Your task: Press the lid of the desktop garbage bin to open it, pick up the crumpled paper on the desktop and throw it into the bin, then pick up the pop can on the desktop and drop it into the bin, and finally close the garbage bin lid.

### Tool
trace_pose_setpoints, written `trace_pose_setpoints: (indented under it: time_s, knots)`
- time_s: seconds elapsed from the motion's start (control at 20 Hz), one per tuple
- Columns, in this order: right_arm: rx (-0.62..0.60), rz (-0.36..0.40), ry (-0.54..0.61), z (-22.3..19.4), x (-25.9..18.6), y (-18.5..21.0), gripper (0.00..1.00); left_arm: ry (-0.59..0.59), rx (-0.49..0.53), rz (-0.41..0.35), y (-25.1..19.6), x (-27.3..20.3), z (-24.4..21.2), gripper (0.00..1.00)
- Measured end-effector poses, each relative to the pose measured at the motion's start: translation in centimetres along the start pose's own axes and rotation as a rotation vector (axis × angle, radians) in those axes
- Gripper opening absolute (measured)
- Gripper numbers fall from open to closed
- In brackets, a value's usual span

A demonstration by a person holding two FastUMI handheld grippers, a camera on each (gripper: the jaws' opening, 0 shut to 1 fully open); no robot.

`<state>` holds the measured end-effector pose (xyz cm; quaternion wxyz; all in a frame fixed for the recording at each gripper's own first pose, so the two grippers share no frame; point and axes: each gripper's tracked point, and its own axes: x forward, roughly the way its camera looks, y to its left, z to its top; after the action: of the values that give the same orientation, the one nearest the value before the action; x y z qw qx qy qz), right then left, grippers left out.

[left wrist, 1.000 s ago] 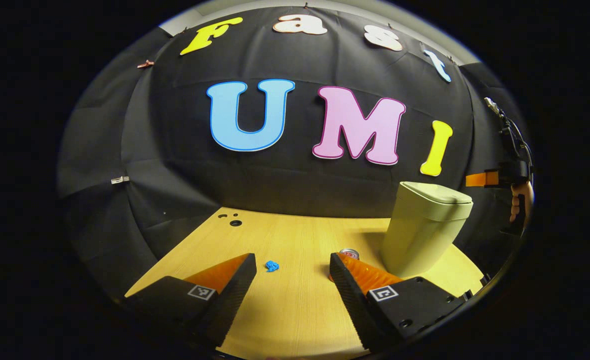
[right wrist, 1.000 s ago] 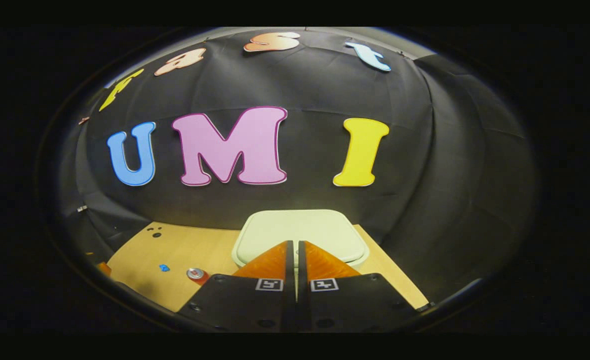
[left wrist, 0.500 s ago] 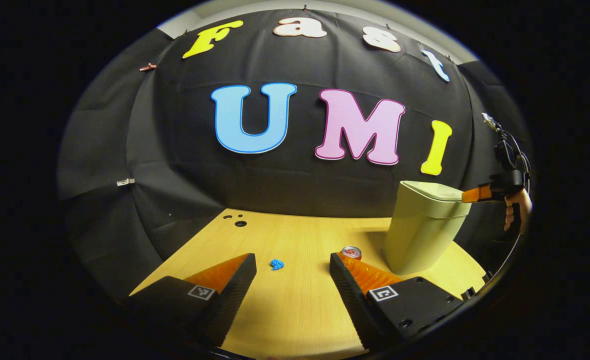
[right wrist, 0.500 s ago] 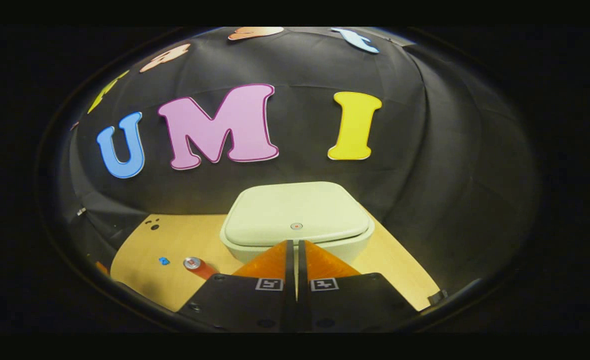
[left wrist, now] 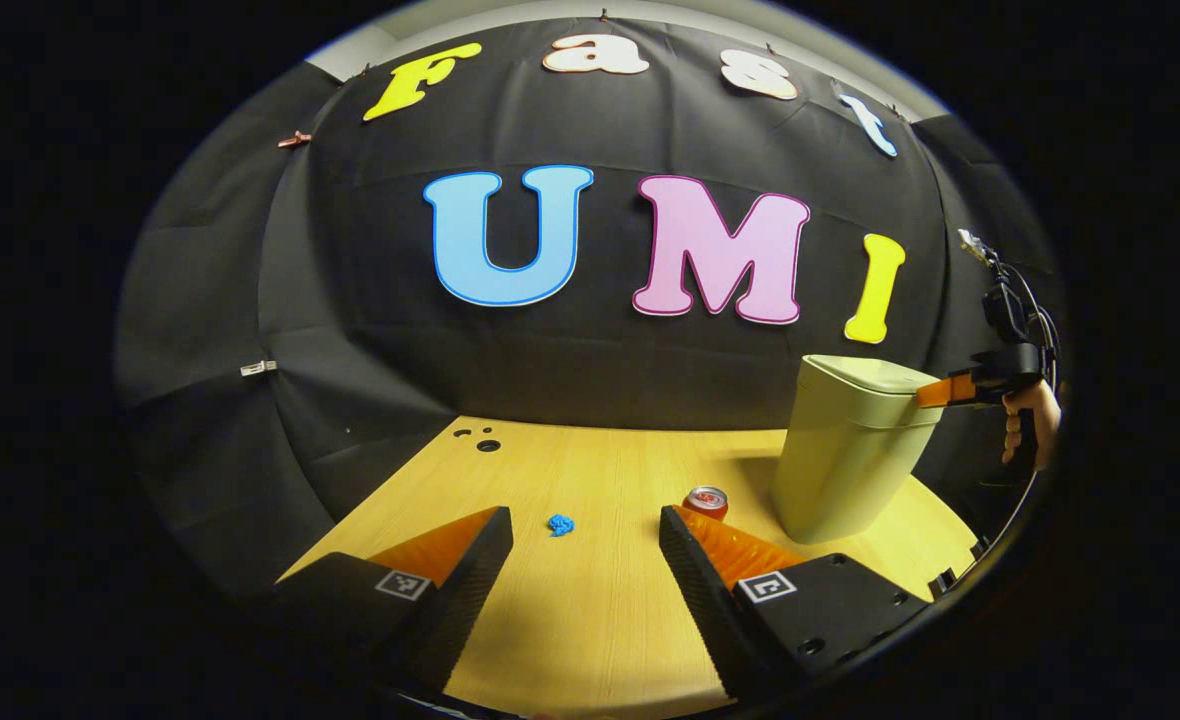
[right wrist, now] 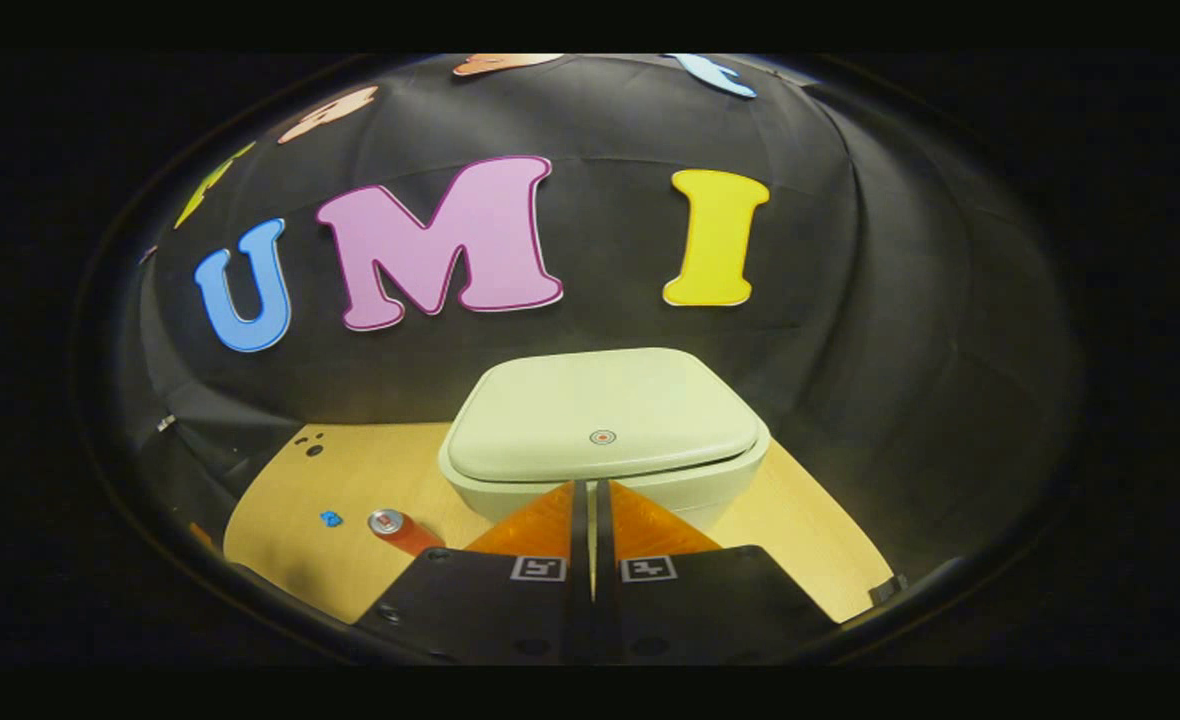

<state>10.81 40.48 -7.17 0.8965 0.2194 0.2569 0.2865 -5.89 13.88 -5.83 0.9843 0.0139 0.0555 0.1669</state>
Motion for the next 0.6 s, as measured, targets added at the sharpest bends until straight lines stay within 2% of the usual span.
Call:
trace_pose_setpoints:
  time_s: [0.1, 0.2, 0.25, 0.3, 0.4, 0.6]
  knots:
    - [-0.007, 0.009, -0.021, 0.6, -0.1, 0.2, 0.08, -0.003, 0.003, 0.004, 0.0, 0.1, 0.1, 0.96]
    - [-0.007, 0.011, -0.036, 1.0, 0.0, 0.2, 0.02, -0.003, 0.002, 0.007, -0.1, 0.2, 0.2, 0.96]
    - [-0.004, 0.017, -0.032, 0.9, -0.2, 0.3, 0.07, -0.003, 0.002, 0.008, 0.0, 0.3, 0.2, 0.96]
    - [-0.006, 0.022, -0.032, 1.0, 0.0, 0.3, 0.02, -0.002, 0.001, 0.008, -0.2, 0.4, 0.1, 0.96]
    - [-0.021, 0.026, -0.045, 1.4, -0.1, 0.3, 0.05, -0.001, 0.001, 0.007, -0.4, 0.6, 0.1, 0.96]
    - [-0.04, 0.031, -0.061, 1.5, 0.0, 0.4, 0.02, 0.002, 0.006, -0.004, -1.0, 1.1, 0.1, 0.96]
